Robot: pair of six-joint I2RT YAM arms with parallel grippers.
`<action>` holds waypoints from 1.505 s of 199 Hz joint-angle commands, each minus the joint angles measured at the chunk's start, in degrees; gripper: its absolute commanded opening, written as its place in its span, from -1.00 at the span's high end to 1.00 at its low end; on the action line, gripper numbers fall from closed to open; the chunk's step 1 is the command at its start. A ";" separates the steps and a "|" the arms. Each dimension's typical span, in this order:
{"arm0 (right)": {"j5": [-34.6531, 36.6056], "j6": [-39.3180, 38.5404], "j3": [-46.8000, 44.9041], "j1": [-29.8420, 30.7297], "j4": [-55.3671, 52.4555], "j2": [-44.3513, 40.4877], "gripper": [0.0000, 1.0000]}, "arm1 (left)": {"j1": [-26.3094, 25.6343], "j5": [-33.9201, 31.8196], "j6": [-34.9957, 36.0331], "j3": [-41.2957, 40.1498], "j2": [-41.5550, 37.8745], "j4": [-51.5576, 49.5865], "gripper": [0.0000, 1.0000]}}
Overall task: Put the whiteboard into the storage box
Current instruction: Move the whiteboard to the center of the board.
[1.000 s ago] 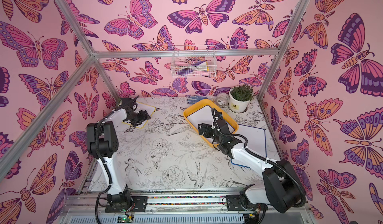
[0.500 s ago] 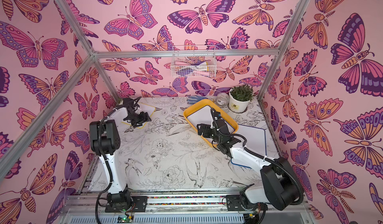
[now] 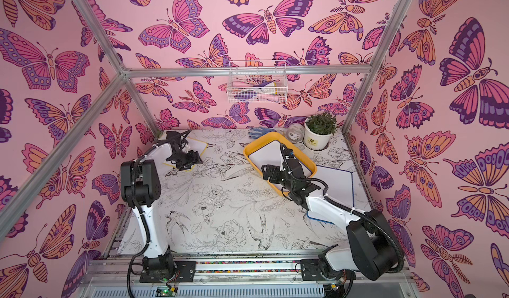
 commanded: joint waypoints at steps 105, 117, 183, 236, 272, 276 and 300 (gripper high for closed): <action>5.21 0.65 3.38 0.43 -11.71 -7.72 -0.86 | -28.69 9.05 -18.00 -21.14 -13.15 4.69 -0.52; 5.21 0.55 3.66 0.45 -12.19 -7.69 -0.86 | -30.40 10.99 -19.31 -22.54 -15.26 7.11 -0.52; 8.48 -1.15 6.64 5.93 -14.23 -5.82 -0.86 | -24.02 8.81 -21.46 -32.93 -33.45 8.50 -0.55; 10.01 -3.00 13.66 16.32 -13.52 5.05 -0.86 | -14.18 5.73 -26.87 -43.78 -42.95 8.65 -0.56; 2.99 -8.95 24.71 18.45 -17.42 17.70 -0.86 | -10.41 3.94 -32.22 -49.26 -46.41 8.76 -0.55; 2.60 -9.71 26.01 18.45 -18.00 19.04 -0.86 | -10.17 3.67 -32.74 -49.66 -46.69 8.98 -0.55; -0.15 -15.64 35.75 18.45 -23.54 27.69 -0.89 | -8.98 2.57 -35.86 -51.29 -48.07 9.74 -0.56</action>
